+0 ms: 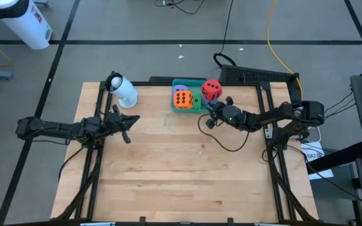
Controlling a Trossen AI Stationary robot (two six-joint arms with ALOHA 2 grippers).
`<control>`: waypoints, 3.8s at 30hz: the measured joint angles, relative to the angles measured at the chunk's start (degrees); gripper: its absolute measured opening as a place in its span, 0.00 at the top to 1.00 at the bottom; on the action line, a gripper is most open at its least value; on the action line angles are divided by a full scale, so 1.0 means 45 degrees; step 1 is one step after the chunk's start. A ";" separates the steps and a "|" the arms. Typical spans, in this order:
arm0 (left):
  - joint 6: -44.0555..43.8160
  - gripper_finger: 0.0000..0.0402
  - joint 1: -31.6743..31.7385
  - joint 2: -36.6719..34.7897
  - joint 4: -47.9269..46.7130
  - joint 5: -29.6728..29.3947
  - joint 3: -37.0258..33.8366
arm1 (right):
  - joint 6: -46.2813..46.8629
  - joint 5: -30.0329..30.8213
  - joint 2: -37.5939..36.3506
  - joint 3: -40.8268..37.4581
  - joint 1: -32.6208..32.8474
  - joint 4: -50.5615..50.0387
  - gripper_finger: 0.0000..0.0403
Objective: Pick & Place Dice
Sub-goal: Put the small purple dice into the green bin, then put the small red dice into the green bin
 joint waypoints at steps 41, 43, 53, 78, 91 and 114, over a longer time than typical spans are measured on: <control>-0.1833 0.99 -0.0010 0.2300 0.0318 0.0989 0.1539 | -0.4140 -0.0057 0.0000 0.0000 0.0506 0.0950 0.54; -0.2159 0.99 -0.0015 0.3656 0.0295 0.0942 0.2335 | -0.4486 -0.0049 0.0000 0.0000 0.0506 0.1299 0.54; -0.2094 0.98 0.0684 1.0738 0.1752 0.0437 0.7306 | -0.6675 0.1269 -0.0005 0.0000 0.0842 0.1858 0.54; -0.2528 0.99 0.3541 1.9395 -0.0445 0.5359 1.5074 | -0.9037 0.1948 -0.0005 -0.0005 0.1487 0.3735 0.54; -0.2629 0.98 0.4224 1.9642 -0.1452 0.6117 1.5650 | -0.9540 0.1902 -0.0005 -0.0005 0.1473 0.4086 0.54; 0.1100 0.99 0.2278 1.3883 -0.6333 0.4066 1.5635 | -0.9949 0.5311 -0.2073 -0.0010 0.4016 0.3808 0.54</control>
